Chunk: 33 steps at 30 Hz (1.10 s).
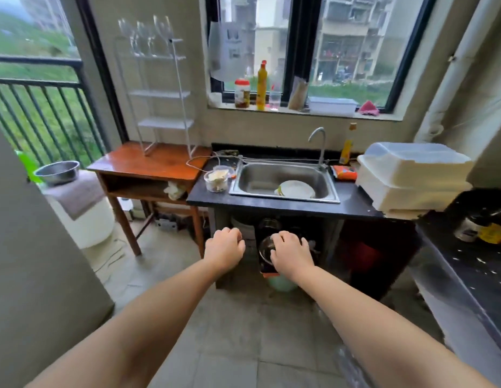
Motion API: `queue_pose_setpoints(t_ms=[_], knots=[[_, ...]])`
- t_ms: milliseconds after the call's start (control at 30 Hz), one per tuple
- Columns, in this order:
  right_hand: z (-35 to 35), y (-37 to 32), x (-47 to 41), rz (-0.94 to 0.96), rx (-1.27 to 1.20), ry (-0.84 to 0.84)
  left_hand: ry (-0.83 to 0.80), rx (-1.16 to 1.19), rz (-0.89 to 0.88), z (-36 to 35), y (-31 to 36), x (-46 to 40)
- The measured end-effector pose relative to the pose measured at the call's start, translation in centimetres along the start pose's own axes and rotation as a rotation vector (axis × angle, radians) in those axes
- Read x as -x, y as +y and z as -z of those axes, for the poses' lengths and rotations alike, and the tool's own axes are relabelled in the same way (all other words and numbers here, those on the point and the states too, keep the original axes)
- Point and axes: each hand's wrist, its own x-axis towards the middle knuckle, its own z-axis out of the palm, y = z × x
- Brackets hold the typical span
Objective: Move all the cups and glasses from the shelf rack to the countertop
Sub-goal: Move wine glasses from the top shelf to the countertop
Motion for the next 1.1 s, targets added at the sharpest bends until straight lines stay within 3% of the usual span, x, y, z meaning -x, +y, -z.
queue_pose_setpoints(t_ms=[233,433,833,1100], knots=[[-1.1,-9.3,-8.7,0.154,0.021,-0.052,0.047,0.045,0.156,4.1,-9.5,-3.7],[-1.5,-16.5,-19.4,0.248,-0.031,-0.022,0.095,0.060,0.202,7.9,-16.7,-12.1],[1.6,-29.4,-39.2,0.334,-0.042,0.050,0.210,0.138,0.236,17.5,-27.8,-28.8],[2.6,-36.6,-52.8,0.289,-0.113,0.159,0.231,0.176,0.125,21.0,-34.7,-41.8]])
